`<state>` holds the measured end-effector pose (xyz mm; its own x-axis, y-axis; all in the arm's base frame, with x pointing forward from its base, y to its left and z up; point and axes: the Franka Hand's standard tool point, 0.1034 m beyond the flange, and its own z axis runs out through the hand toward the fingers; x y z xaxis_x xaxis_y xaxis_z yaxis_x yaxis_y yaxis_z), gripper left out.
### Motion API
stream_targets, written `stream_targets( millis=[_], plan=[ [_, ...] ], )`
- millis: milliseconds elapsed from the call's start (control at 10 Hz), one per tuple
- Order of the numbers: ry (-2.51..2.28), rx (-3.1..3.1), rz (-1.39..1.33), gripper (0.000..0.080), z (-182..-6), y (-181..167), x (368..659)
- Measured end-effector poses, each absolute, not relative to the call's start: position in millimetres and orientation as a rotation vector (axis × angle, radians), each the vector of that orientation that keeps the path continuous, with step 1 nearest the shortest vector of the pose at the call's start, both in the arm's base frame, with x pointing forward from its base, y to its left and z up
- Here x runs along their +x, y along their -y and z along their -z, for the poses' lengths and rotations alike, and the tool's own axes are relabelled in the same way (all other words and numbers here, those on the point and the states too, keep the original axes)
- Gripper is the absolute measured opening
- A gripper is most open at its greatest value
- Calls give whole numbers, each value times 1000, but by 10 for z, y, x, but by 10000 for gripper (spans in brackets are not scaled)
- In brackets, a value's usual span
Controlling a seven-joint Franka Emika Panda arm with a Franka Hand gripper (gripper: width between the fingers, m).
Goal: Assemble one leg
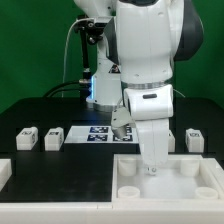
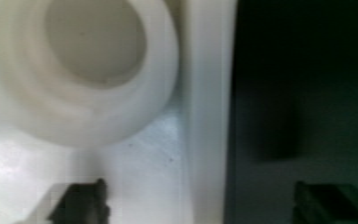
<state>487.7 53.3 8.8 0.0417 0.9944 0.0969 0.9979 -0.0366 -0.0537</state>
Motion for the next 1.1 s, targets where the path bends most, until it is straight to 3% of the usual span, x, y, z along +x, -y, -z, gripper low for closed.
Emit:
stream_targets(
  millis=[100, 700, 1000, 1100],
  plan=[
    [2103, -2188, 49, 615, -87, -532, 4876],
    [2074, -2220, 50, 649, -115, -543, 4880],
    [1881, -2451, 73, 649, -616, -795, 4741],
    [1871, -2468, 74, 649, -690, -900, 4668]
  ],
)
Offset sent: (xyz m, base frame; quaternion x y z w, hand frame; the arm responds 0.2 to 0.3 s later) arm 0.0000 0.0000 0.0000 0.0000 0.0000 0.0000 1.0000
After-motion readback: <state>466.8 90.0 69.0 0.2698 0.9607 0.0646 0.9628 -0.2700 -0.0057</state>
